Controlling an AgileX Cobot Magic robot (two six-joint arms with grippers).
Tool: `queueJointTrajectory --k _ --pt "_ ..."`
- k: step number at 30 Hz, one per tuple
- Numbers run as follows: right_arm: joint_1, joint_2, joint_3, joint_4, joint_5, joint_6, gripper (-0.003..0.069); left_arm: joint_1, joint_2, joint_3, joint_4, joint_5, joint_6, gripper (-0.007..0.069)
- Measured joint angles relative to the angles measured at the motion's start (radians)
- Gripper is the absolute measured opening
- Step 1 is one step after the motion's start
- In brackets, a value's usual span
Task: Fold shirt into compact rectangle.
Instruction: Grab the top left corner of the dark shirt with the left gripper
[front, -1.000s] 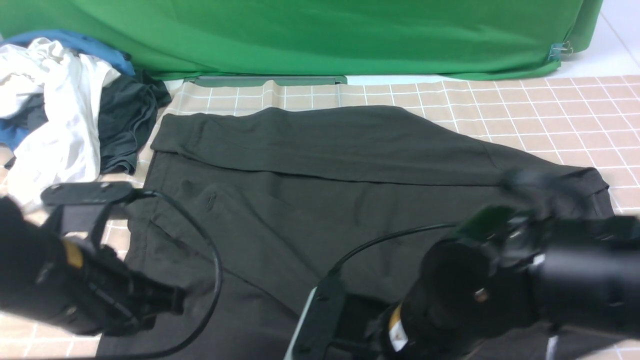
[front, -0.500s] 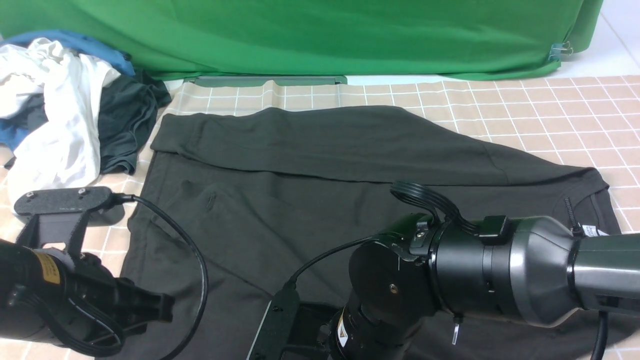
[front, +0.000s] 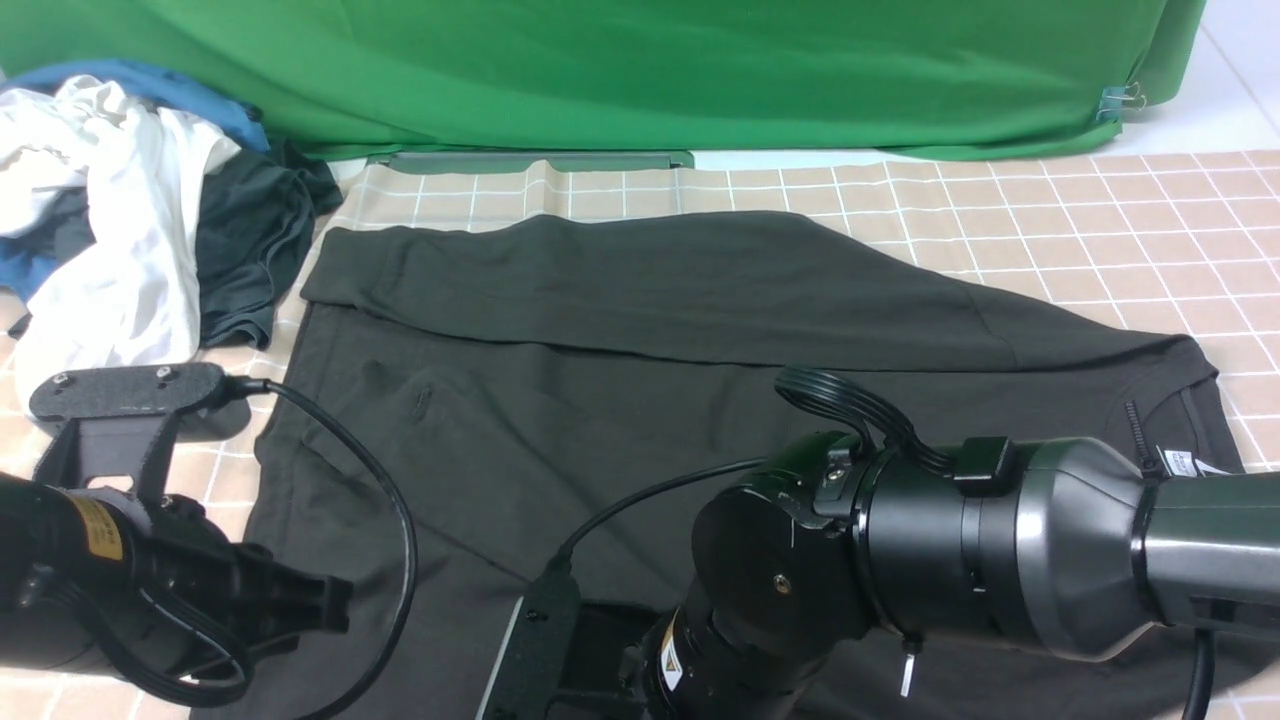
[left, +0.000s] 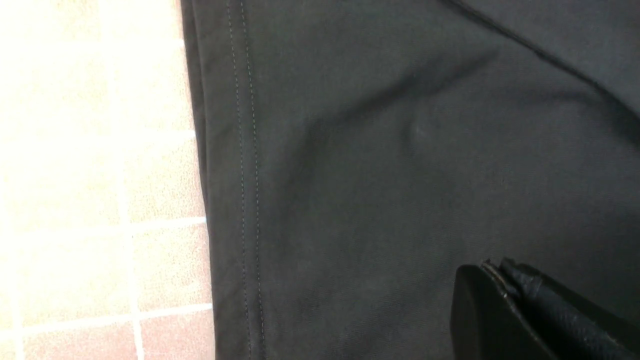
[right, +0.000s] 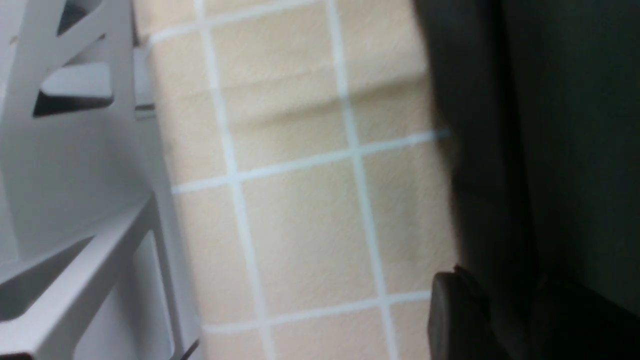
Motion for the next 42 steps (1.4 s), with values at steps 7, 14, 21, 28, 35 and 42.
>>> queueJointTrajectory --k 7,14,21,28,35,42 --pt "0.0 0.001 0.0 0.0 -0.022 -0.002 0.0295 0.0 0.0 0.0 0.0 -0.001 0.001 0.0019" --pt "0.0 0.034 -0.001 0.0 -0.025 -0.033 0.032 0.0 0.0 0.0 0.0 -0.001 0.002 0.0019" --pt "0.0 0.044 -0.002 0.0 -0.025 -0.076 0.0248 0.0 0.0 0.0 0.001 -0.001 0.011 0.0019" --pt "0.0 0.043 -0.003 0.0 0.048 -0.063 0.0045 0.0 0.0 0.0 0.001 -0.001 0.029 0.0019" --pt "0.0 0.01 -0.003 0.008 0.128 0.033 0.0045 0.0 0.0 0.0 0.001 -0.004 0.043 0.0019" --pt "0.0 0.009 -0.003 0.053 0.147 0.112 0.0062 0.0 0.0 0.0 0.013 -0.004 0.045 0.0019"
